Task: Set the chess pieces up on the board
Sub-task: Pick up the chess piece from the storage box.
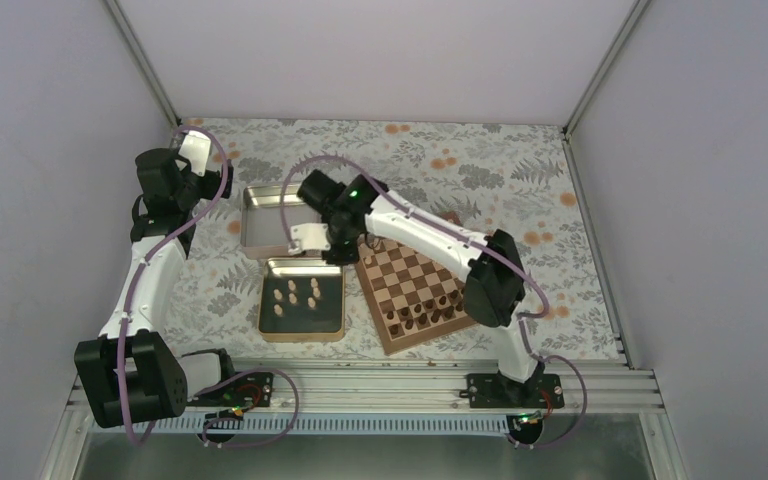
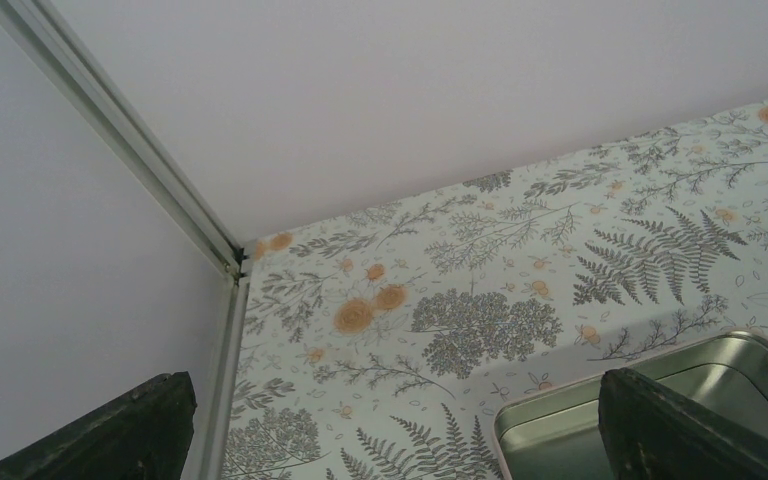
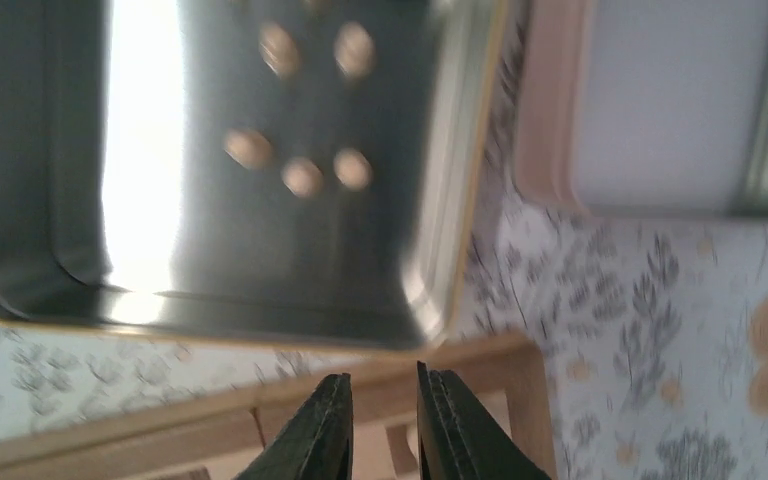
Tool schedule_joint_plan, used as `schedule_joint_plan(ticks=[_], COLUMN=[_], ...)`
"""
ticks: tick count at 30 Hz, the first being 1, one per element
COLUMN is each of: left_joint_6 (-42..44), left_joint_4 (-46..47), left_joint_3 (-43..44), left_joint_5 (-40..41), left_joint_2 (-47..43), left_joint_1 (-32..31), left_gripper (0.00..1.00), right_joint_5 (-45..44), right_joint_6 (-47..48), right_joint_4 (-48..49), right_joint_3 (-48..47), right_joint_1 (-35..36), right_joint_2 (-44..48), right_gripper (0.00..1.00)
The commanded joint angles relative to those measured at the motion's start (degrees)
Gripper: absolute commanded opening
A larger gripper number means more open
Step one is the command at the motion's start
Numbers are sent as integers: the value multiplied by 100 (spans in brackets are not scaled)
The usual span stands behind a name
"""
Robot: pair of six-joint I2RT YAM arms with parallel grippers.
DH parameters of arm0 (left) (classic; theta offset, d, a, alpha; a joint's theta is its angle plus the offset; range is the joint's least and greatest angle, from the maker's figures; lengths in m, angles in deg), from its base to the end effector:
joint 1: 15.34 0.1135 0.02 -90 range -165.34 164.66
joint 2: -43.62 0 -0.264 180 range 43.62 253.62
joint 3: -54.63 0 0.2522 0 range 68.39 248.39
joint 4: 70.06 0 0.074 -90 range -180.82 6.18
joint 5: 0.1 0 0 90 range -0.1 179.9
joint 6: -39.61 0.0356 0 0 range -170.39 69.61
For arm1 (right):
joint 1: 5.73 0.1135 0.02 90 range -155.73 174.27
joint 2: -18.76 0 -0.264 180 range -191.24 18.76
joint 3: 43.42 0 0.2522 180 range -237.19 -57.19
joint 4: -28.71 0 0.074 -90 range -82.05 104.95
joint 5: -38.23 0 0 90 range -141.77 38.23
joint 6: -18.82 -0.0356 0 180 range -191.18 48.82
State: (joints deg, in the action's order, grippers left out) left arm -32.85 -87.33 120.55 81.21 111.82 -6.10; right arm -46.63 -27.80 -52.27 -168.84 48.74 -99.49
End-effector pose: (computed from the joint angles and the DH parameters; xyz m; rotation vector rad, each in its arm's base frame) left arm 0.2741 0.0391 0.3120 0.2403 1.8964 0.1710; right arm 0.2448 0.3483 0.2724 -2.1713 1.8682 0.1673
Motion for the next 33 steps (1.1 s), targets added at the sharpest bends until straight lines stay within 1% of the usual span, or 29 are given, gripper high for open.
schedule_joint_plan(ticks=[1, 3, 7, 13, 18, 29, 33], left_joint_6=[21, 21, 22, 33, 30, 32, 30], left_joint_4=[131, 126, 130, 140, 166, 175, 179], left_joint_3=[-48, -48, -56, -72, -101, -110, -110], left_joint_5=[-39, -37, -41, -41, -46, -63, -81], left_joint_2=[-53, -45, -46, -47, -57, -71, -71], left_joint_1=[34, 35, 35, 35, 35, 52, 50], left_gripper=[100, 100, 100, 100, 100, 100, 100], right_joint_5=[104, 126, 213, 212, -74, -341, -195], right_joint_6=[-29, -29, -45, 6, 0, -30, -6], right_joint_4=[-83, -60, -32, -2, 86, 155, 156], right_joint_3=[-337, -461, -548, -539, -486, -416, -434], right_joint_1=[597, 793, 983, 1048, 1044, 964, 906], right_joint_2=[-278, -426, -799, -1192, -1312, -1375, -1356], right_gripper=[20, 22, 22, 21, 22, 22, 22])
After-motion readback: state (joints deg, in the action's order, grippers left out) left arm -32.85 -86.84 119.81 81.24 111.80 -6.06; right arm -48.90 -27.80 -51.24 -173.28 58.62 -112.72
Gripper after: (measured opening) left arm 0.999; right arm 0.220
